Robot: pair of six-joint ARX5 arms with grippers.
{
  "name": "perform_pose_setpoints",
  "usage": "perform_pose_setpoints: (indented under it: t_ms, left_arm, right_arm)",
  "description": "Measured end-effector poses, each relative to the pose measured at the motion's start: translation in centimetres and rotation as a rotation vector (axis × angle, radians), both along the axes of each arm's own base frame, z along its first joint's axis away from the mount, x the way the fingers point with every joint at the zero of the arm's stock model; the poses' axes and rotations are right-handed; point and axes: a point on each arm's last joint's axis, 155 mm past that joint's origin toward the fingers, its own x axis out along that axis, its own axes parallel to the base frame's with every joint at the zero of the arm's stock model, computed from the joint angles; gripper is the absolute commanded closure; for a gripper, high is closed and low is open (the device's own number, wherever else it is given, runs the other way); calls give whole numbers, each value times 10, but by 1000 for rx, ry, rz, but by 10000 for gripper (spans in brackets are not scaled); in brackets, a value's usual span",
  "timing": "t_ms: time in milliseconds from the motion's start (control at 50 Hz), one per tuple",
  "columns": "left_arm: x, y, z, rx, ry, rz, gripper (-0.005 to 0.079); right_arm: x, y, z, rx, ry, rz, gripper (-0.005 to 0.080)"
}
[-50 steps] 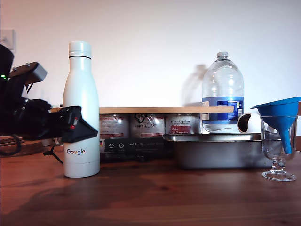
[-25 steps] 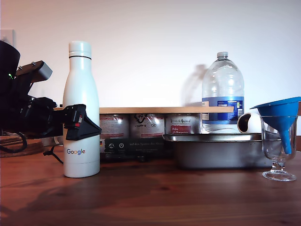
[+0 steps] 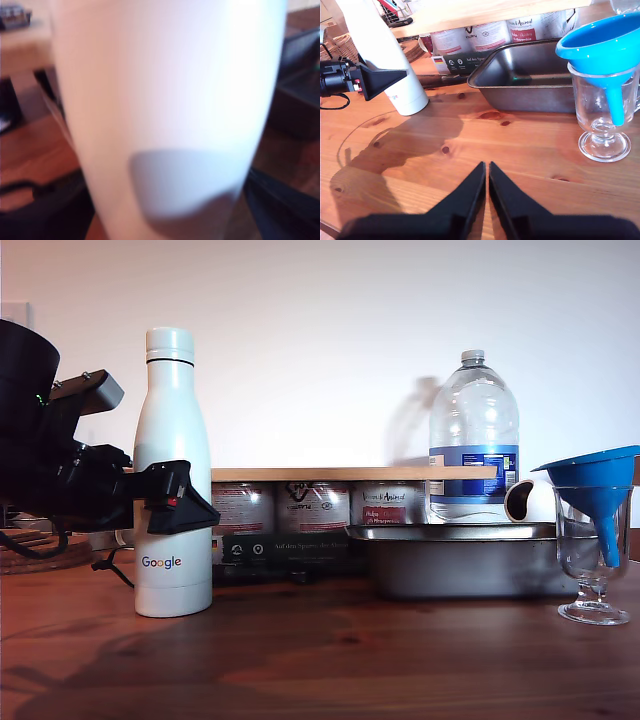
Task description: Pick up the water bottle and place it on the shelf at the back
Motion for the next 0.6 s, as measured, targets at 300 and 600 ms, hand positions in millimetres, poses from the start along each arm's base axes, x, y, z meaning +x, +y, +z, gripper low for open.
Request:
perform_pose_setpoints:
  t_ms: [300, 600]
  left_arm:
    - [0, 0, -1, 10, -3, -3, 406]
    - [0, 0, 0, 10, -3, -4, 406]
  right_arm:
    - [0, 0, 0, 0, 0, 0, 764]
    - [0, 0, 0, -1, 0, -2, 764]
